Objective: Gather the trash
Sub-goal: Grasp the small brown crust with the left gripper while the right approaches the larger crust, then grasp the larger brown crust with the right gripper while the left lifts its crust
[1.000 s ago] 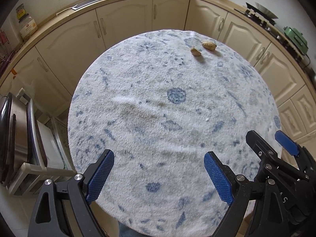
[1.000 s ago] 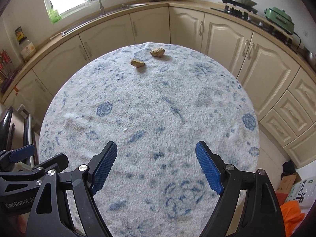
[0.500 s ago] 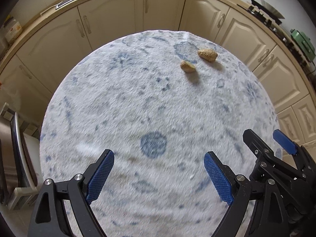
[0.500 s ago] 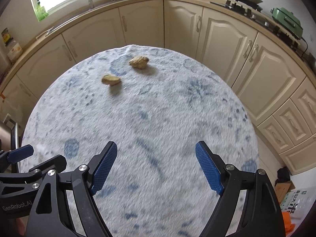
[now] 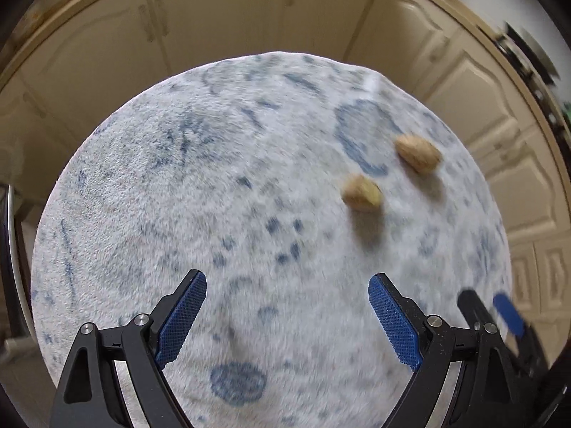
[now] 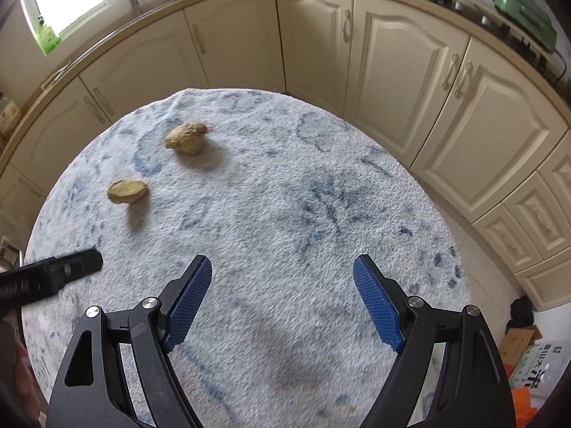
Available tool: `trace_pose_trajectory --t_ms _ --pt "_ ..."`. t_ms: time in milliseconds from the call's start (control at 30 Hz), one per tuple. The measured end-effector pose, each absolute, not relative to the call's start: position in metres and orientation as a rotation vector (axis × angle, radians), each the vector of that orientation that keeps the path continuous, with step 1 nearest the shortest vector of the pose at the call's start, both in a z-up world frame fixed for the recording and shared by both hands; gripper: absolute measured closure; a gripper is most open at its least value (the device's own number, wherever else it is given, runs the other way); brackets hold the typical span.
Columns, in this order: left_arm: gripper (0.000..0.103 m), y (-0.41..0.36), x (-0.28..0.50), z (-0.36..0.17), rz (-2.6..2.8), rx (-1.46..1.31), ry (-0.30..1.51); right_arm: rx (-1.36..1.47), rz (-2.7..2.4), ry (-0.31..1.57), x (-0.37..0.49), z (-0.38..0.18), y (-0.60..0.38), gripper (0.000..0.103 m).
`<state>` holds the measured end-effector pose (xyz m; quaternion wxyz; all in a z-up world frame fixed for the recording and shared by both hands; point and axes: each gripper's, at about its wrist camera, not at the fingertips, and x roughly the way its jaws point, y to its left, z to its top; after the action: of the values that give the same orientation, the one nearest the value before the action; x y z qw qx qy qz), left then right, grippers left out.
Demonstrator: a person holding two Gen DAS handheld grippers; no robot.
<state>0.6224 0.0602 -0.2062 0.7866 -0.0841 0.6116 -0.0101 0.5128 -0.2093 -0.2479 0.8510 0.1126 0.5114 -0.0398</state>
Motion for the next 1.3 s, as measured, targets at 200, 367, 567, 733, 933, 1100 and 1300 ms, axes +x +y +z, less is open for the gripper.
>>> trace_pose_trajectory --t_ms 200,367,567,733,933,1100,1300 --pt "0.013 0.060 0.664 -0.224 0.000 -0.348 1.293 0.238 -0.102 1.081 0.532 -0.257 -0.226 0.020" --pt "0.016 0.044 0.681 -0.231 -0.008 -0.300 1.253 0.202 -0.098 1.071 0.545 -0.259 -0.231 0.020" --pt "0.051 0.018 0.673 -0.232 -0.046 -0.134 1.195 0.175 -0.089 1.074 0.561 -0.259 -0.233 0.020" --pt "0.081 0.005 0.669 -0.229 -0.128 -0.113 1.209 0.158 -0.062 1.069 0.573 -0.255 -0.226 0.020" --pt "0.087 0.006 0.656 -0.228 -0.184 -0.109 1.248 0.076 0.007 1.031 0.592 -0.240 -0.201 0.020" --pt "0.088 0.022 0.645 -0.221 -0.172 -0.092 1.250 -0.026 0.067 0.988 0.612 -0.233 -0.172 0.020" --pt "0.088 0.035 0.641 -0.221 -0.204 -0.138 1.266 -0.119 0.144 1.004 0.635 -0.247 -0.140 0.022"
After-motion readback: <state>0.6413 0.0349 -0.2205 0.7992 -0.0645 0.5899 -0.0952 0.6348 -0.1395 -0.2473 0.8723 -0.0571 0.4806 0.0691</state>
